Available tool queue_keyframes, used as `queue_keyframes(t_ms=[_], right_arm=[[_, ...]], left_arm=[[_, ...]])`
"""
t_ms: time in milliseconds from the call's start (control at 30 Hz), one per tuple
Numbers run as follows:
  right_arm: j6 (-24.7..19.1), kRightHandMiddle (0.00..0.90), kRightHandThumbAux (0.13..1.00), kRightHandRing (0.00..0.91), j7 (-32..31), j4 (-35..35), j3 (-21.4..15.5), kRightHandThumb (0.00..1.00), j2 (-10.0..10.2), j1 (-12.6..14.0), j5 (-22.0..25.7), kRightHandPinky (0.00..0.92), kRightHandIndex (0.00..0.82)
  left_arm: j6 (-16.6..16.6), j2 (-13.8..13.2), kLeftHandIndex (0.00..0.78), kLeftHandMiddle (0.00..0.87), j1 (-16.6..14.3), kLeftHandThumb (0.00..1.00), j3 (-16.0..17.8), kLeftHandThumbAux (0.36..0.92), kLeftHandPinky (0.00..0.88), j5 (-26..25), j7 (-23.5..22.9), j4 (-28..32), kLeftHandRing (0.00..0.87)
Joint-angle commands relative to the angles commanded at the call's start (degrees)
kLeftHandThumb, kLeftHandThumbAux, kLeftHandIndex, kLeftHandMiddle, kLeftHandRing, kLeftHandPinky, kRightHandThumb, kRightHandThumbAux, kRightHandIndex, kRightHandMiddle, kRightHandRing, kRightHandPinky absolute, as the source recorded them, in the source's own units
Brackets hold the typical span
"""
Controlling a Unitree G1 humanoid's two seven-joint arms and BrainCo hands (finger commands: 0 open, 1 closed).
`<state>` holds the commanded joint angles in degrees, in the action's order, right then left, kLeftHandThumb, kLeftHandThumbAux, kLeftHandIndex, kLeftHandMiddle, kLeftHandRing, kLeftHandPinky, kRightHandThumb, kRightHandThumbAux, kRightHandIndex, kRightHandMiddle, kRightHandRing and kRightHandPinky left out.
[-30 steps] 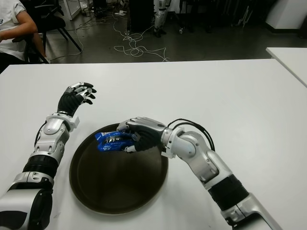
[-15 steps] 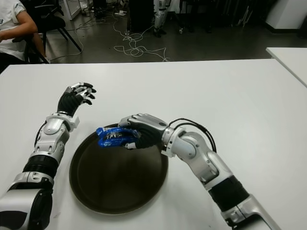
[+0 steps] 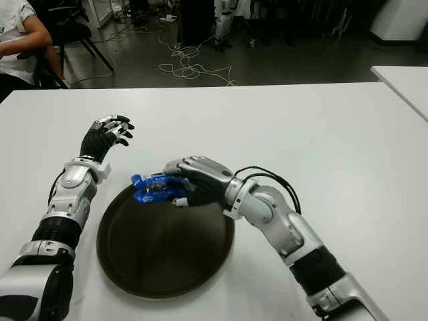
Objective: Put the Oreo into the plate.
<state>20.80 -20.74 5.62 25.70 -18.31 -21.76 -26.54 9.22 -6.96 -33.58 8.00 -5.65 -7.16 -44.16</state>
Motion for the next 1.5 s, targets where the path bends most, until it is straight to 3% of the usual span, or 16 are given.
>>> queue_keyframes(t_ms=[233, 633, 1433, 1500], right_arm=[[0.43, 0.002, 0.559, 0.001, -1.79, 1.26, 0.19, 0.001, -0.3, -0.57, 0.21, 0.001, 0.002], [2.03, 0.0, 0.526, 0.0, -0.64, 3.43, -0.25, 0.0, -0.37, -1.49, -0.9, 0.0, 0.0], [1.61, 0.0, 0.586, 0.0, -0.07, 2.71, -2.66, 0.0, 0.01, -2.05, 0.53, 0.0, 0.0], [1.54, 0.0, 0.584, 0.0, -0.11, 2.47, -3.09, 0.0, -0.24, -2.19, 0.72, 0.0, 0.0]], left_arm=[[-1.46, 0.46, 0.419, 0.468, 0.29, 0.834, 0.2, 0.673, 0.548, -0.24, 0.74, 1.21, 0.505], [-2.73, 0.63, 0.418, 0.467, 0.51, 0.833, 0.15, 0.673, 0.551, -0.3, 1.19, 2.3, 0.502], [-3.12, 0.38, 0.418, 0.464, 0.73, 0.833, 0.07, 0.674, 0.52, -0.67, 0.49, 2.44, 0.484], [-3.12, 0.33, 0.374, 0.48, 0.63, 0.822, 0.1, 0.684, 0.502, -0.64, 0.55, 2.16, 0.473]])
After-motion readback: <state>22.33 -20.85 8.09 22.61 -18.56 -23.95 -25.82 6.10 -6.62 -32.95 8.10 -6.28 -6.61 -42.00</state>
